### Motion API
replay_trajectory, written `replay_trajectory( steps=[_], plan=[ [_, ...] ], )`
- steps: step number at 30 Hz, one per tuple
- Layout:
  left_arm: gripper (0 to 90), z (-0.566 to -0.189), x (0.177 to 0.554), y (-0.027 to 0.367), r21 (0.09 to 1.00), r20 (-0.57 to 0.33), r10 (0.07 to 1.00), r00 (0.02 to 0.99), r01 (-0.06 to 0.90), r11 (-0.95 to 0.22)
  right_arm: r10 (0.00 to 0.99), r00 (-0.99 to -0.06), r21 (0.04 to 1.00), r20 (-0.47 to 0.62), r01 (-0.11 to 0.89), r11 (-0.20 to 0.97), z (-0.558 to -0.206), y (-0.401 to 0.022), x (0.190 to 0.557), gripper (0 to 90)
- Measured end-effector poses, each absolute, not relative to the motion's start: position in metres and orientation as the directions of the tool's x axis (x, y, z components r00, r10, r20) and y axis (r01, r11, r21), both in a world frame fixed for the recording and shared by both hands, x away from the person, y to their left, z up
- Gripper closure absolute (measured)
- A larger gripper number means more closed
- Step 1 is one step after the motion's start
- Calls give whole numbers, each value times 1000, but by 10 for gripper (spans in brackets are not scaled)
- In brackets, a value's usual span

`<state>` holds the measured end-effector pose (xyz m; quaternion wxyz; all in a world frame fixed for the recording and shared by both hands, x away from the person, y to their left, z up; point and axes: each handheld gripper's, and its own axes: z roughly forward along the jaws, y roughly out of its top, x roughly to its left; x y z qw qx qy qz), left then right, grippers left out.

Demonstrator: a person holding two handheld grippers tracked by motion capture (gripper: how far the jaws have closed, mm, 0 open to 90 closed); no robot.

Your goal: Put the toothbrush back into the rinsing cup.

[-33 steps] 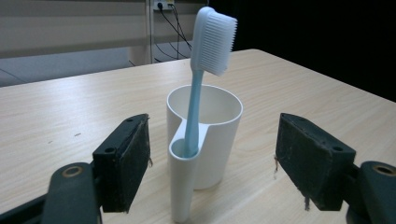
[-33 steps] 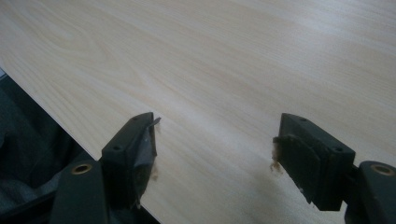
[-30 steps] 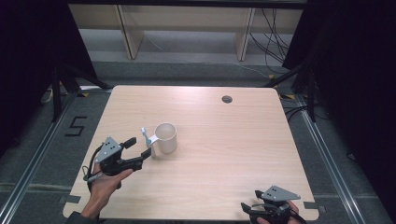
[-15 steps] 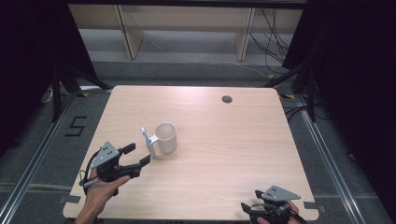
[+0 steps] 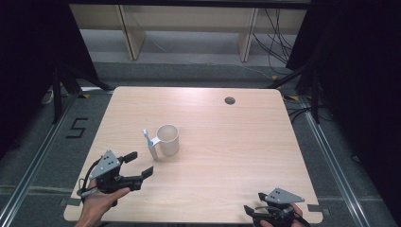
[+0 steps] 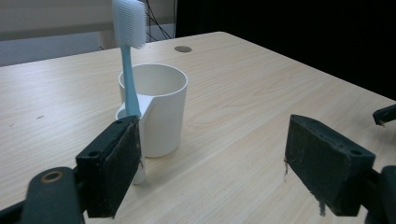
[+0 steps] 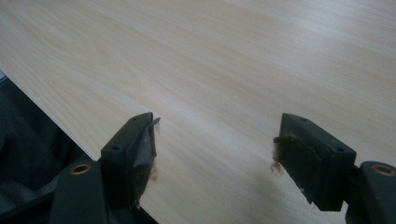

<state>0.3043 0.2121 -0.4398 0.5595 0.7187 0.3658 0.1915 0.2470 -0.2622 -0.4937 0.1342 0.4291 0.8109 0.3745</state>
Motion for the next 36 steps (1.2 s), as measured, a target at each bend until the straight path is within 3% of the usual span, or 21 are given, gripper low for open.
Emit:
replay_trajectory(
  steps=[24, 36],
  plan=[
    [154, -449, 264, 220, 944, -141, 688, 712, 306, -123, 793, -601, 732, 102, 585, 349, -493, -262, 247, 287],
    [155, -453, 245, 218, 937, -94, 677, 730, 294, -187, 786, -609, 736, 107, 580, 350, -494, -260, 247, 287]
  ],
)
